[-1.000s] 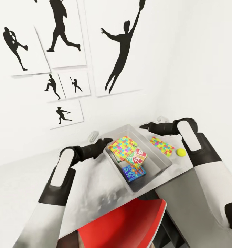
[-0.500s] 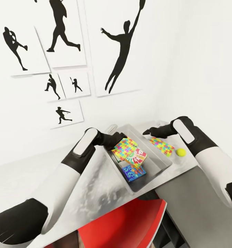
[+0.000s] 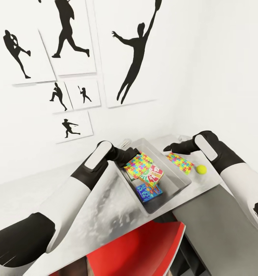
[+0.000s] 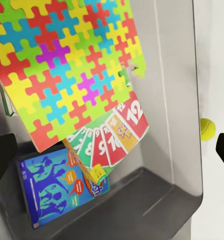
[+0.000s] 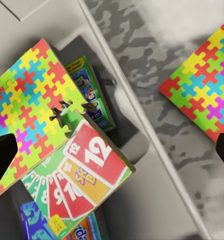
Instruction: Put all the toys in the child's room - the three board games (two on the bed and one on the table), the two jigsaw puzzles on the table, and the tennis ball on the table - inside the toy box on the table in the child's room.
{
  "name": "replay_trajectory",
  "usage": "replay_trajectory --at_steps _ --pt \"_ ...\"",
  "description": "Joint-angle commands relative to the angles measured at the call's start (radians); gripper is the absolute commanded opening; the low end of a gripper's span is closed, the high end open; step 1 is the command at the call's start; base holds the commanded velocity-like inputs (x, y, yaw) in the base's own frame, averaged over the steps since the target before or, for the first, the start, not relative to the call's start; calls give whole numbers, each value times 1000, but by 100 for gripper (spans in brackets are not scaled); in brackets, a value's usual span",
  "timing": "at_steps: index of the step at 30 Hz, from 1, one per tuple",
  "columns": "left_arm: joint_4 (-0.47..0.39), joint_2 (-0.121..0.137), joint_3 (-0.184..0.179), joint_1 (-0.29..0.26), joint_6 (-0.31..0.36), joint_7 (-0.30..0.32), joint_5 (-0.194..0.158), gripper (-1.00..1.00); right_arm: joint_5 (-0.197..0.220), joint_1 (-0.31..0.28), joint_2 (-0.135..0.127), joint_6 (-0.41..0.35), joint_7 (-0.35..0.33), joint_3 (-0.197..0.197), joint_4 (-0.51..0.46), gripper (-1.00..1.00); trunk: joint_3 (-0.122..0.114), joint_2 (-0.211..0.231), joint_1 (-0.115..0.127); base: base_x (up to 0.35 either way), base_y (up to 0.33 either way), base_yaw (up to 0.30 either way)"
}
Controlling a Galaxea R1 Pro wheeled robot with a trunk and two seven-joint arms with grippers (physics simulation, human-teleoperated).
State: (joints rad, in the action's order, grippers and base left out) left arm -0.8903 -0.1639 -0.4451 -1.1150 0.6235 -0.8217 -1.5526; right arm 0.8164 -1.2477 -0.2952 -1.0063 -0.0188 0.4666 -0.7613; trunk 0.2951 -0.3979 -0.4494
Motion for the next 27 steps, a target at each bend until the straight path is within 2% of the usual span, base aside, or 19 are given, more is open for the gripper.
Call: replay_trajectory --at_steps 1,19,27 --pt "1 1 -2 -2 0 -13 -7 100 -3 -2 -2 0 -4 5 4 100 2 -2 -1 0 0 0" --pt "9 4 -7 -11 10 -109 -10 100 -14 -7 -6 12 -10 6 20 100 2 -2 -1 0 0 0" --pt "10 5 -6 -14 46 -141 -12 100 -29 -22 1 57 -10 7 46 100 2 -2 -1 0 0 0"
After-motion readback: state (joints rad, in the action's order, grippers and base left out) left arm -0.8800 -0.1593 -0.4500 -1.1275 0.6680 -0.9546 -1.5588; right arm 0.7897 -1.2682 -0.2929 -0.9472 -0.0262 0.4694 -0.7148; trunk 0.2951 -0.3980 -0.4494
